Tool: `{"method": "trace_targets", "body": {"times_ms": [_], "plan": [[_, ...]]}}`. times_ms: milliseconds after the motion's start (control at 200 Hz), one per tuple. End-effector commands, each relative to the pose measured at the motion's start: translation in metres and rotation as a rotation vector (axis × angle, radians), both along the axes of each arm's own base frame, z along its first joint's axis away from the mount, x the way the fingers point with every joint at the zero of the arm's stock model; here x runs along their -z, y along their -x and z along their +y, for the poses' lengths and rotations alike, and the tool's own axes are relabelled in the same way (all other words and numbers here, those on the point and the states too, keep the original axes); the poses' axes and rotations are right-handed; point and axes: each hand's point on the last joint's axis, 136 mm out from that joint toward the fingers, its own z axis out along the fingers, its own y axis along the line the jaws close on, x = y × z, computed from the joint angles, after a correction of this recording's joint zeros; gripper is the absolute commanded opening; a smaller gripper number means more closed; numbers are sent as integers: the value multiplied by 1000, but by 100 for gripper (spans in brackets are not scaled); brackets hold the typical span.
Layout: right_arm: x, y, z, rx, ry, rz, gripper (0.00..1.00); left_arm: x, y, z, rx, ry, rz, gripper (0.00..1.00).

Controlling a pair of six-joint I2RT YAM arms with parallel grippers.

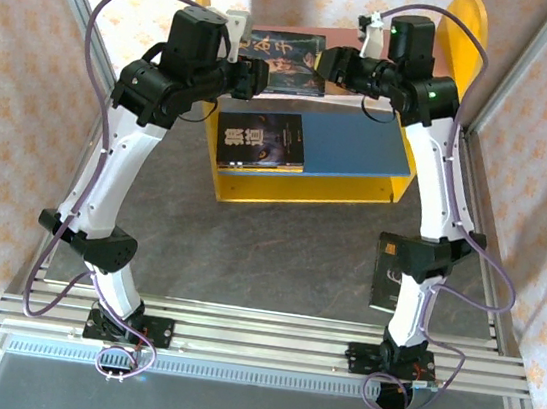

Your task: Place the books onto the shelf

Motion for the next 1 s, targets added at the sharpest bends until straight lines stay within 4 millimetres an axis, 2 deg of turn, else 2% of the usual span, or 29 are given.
{"method": "trace_targets", "body": {"times_ms": [0, 435, 996], "plan": [[-17, 2, 9, -35, -50, -39, 35, 3, 3, 8, -25, -22, 11, 45], [-24, -7, 16, -46, -102, -51, 35, 6, -6, 16, -48, -25, 12, 44], [-22, -12, 25, -69, -131, -39, 35, 8, -16, 25, -70, -22, 15, 43]]}}
